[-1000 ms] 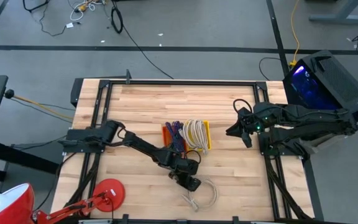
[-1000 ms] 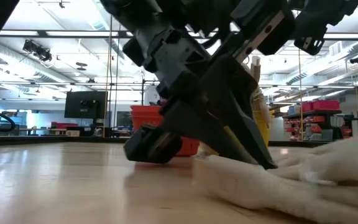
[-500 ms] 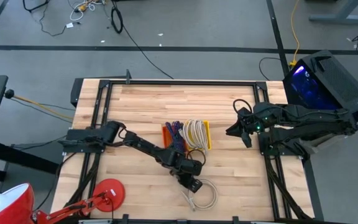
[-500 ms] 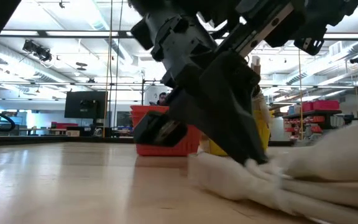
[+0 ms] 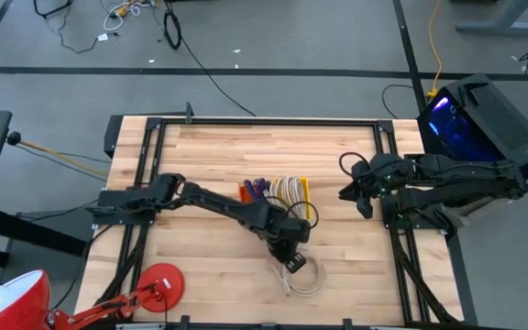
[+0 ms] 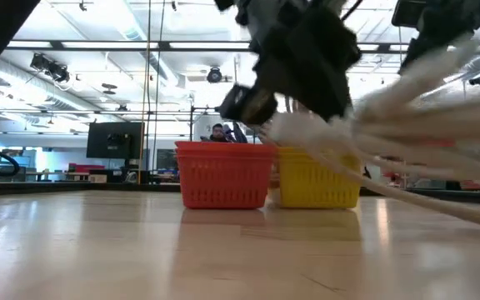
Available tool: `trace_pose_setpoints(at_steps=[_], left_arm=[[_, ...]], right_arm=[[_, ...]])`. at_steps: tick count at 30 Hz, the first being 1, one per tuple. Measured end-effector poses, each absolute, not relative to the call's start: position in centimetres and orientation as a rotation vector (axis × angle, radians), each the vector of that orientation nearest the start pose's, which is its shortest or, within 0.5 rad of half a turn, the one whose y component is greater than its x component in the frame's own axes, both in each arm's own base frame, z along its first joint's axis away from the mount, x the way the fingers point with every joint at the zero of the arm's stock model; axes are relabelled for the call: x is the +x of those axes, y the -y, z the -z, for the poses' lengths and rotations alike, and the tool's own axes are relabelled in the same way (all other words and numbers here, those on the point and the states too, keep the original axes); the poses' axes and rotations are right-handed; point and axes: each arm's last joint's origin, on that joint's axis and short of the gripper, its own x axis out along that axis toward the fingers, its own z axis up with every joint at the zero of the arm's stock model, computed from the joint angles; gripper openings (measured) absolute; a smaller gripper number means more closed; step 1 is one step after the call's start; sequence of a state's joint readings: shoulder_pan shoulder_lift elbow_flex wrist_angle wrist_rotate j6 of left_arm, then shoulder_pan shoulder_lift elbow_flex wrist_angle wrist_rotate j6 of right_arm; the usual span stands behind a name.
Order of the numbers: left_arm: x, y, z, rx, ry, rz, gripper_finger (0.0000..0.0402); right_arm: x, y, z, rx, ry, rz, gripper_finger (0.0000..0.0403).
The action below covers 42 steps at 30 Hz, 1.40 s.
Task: Pick & Place USB Port
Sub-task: Put the brown HDMI cable into the yellow basket
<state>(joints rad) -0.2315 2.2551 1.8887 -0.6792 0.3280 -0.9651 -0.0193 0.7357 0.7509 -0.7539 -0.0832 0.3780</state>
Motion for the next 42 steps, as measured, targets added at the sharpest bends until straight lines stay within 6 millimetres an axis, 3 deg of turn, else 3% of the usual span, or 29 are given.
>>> trace_pose_setpoints(at_steps=[5, 12, 14, 19, 27, 32, 42], left_arm=[[46.7, 11.0, -23.1, -0.787, -1.249, -0.104, 0.001], [45.8, 8.9, -31.1, -0.656, -1.122, -0.205, 0.001], [44.9, 8.2, -33.2, -0.674, -1.034, -0.204, 0.001], [42.5, 7.9, -36.1, -0.684, -1.01, -0.238, 0.001], [40.2, 8.2, -37.5, -0.578, -1.045, -0.308, 0.001], [39.7, 7.1, -38.8, -0.481, -0.98, -0.33, 0.001], [39.3, 4.4, -39.5, -0.354, -0.962, -0.364, 0.0009]], right_arm=[[13.8, 0.1, -27.7, 0.384, -0.77, 0.105, 0.0073], [13.7, 0.1, -27.7, 0.412, -0.77, 0.111, 0.0073], [13.9, 0.1, -27.8, 0.424, -0.755, 0.104, 0.0073], [14.3, 0.0, -28.4, 0.452, -0.689, 0.073, 0.0073], [14.9, 0.0, -29.2, 0.493, -0.581, 0.061, 0.0073], [15.6, -0.1, -30.1, 0.507, -0.483, -0.003, 0.0073], [17.0, -0.3, -31.8, 0.541, -0.302, -0.138, 0.0073]])
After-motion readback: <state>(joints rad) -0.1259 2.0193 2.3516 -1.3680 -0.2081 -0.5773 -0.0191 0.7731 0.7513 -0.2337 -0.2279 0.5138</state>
